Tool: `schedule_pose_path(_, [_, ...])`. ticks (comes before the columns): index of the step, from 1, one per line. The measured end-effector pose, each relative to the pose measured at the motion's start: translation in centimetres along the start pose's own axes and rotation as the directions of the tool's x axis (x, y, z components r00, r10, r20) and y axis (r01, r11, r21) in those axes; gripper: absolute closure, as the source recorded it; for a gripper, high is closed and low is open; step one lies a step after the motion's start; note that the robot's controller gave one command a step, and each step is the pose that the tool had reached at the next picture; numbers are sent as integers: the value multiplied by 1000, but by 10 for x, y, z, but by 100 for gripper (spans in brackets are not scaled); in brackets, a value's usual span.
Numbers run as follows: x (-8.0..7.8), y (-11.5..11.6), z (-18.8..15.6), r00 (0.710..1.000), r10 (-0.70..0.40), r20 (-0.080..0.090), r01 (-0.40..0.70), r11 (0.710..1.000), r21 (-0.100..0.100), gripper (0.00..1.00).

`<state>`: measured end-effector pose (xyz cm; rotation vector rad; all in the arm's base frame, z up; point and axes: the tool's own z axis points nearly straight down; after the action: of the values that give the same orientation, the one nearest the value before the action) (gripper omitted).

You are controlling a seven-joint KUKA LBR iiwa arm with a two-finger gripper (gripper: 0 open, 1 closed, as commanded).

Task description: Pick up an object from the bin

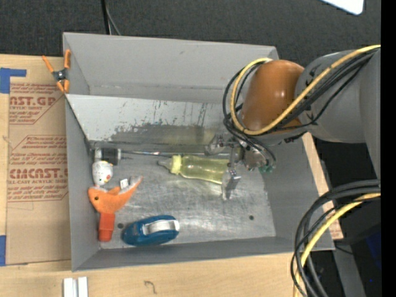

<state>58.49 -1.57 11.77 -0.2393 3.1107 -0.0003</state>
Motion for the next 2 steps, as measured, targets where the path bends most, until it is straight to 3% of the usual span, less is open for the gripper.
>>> schedule_pose_path(1, [3,-23,35,988,151,-25,-152,988,-2,100])
schedule_pose_path(2, [3,-23,35,988,152,-23,-152,988,-2,100])
